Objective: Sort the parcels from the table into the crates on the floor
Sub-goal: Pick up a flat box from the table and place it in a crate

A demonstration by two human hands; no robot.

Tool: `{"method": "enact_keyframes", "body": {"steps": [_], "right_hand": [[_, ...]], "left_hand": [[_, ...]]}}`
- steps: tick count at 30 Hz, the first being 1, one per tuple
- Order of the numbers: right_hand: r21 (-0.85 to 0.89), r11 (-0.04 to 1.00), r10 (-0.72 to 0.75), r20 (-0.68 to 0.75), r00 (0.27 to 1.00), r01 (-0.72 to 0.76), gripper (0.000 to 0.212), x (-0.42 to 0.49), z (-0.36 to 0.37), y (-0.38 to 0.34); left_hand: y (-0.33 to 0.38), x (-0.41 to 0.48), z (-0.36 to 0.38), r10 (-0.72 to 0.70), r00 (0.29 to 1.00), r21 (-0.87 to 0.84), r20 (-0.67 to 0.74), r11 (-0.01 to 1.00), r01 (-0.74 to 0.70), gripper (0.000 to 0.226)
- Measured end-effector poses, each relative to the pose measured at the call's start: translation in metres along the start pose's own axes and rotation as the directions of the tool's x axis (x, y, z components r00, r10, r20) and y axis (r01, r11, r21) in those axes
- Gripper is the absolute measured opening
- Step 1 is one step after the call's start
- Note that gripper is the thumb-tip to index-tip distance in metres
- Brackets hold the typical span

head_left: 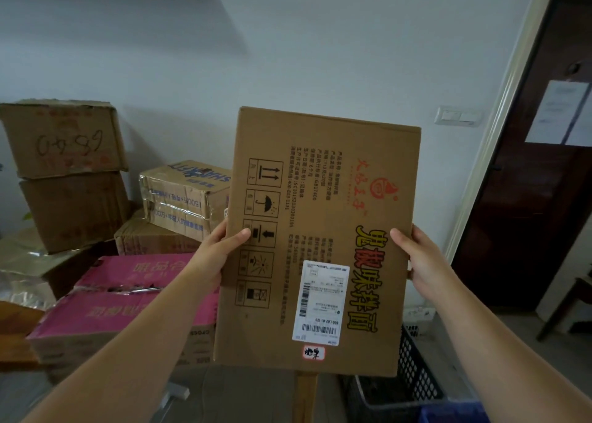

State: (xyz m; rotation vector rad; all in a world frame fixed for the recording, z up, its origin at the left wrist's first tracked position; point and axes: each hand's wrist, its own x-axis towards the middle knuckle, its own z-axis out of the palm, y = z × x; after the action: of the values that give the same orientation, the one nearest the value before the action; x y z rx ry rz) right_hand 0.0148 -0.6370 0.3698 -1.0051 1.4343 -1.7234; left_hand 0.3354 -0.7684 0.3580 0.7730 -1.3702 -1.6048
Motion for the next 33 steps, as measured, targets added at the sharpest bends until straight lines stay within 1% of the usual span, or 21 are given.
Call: {"method": "enact_keyframes", "body": {"steps": [3,5,8,9,10,12,13,15,18,20,23,25,27,29,31,33], "right_hand": [[0.025,0.998,0.056,0.003,0.998,-0.056,0.053,-0.001,-0.001,0.009],[-0.024,0.998,0.063,-0.021,0.998,-0.064,0.054,-0.004,-0.002,0.013],[-0.058,0.995,0.075,-0.120,0.990,-0.083,0.070,-0.008,-0.006,0.019],[-0.052,0.995,0.080,-0.150,0.985,-0.089,0.070,-0.009,-0.007,0.020],[-0.046,0.995,0.080,-0.176,0.981,-0.089,0.065,-0.010,-0.008,0.021],[0.023,0.996,0.091,-0.194,0.977,-0.088,0.053,-0.014,-0.011,0.022],[0.073,0.993,0.105,-0.181,0.978,-0.093,0.054,-0.016,-0.014,0.025],[0.121,0.985,0.141,-0.142,0.980,-0.124,0.064,-0.022,-0.020,0.028],[0.090,0.985,0.158,-0.129,0.979,-0.147,0.071,-0.029,-0.031,0.035],[0.049,0.988,0.154,-0.194,0.969,-0.147,0.074,-0.035,-0.040,0.040],[0.011,0.986,0.160,-0.295,0.942,-0.164,0.078,-0.043,-0.050,0.044],[0.017,0.985,0.167,-0.346,0.923,-0.172,0.080,-0.049,-0.064,0.049],[0.022,0.982,0.181,-0.349,0.919,-0.185,0.072,-0.053,-0.081,0.054],[0.001,0.977,0.203,-0.292,0.935,-0.212,0.055,-0.053,-0.103,0.058],[-0.004,0.973,0.224,-0.250,0.942,-0.232,0.042,-0.049,-0.125,0.060],[-0.009,0.975,0.216,-0.227,0.950,-0.224,0.043,-0.042,-0.146,0.060]], "left_hand": [[-0.008,0.003,0.002,-0.004,1.000,0.035,0.002,0.999,0.003,0.055],[-0.011,0.004,0.003,0.008,1.000,0.054,-0.021,0.999,-0.007,0.062],[-0.013,0.009,0.003,-0.004,0.997,0.076,-0.071,0.997,0.009,0.075],[-0.013,0.010,0.004,-0.026,0.996,0.083,-0.087,0.996,0.033,0.078],[-0.012,0.012,0.006,-0.048,0.995,0.086,-0.091,0.995,0.056,0.079],[-0.014,0.016,0.010,-0.082,0.993,0.092,-0.081,0.992,0.089,0.074],[-0.016,0.018,0.013,-0.098,0.992,0.097,-0.074,0.990,0.105,0.071],[-0.025,0.022,0.019,-0.148,0.988,0.085,-0.043,0.985,0.151,0.072],[-0.037,0.026,0.028,-0.230,0.972,0.067,0.042,0.972,0.227,0.072],[-0.044,0.029,0.038,-0.245,0.966,0.108,0.080,0.966,0.236,0.071],[-0.051,0.032,0.051,-0.224,0.970,0.133,0.093,0.968,0.210,0.070],[-0.059,0.038,0.068,-0.238,0.965,0.138,0.110,0.965,0.222,0.076],[-0.067,0.041,0.084,-0.265,0.956,0.133,0.127,0.960,0.248,0.084],[-0.077,0.044,0.104,-0.296,0.943,0.149,0.154,0.950,0.274,0.086],[-0.086,0.049,0.124,-0.317,0.935,0.155,0.160,0.943,0.294,0.076],[-0.095,0.058,0.146,-0.341,0.931,0.136,0.126,0.936,0.324,0.062]]}}
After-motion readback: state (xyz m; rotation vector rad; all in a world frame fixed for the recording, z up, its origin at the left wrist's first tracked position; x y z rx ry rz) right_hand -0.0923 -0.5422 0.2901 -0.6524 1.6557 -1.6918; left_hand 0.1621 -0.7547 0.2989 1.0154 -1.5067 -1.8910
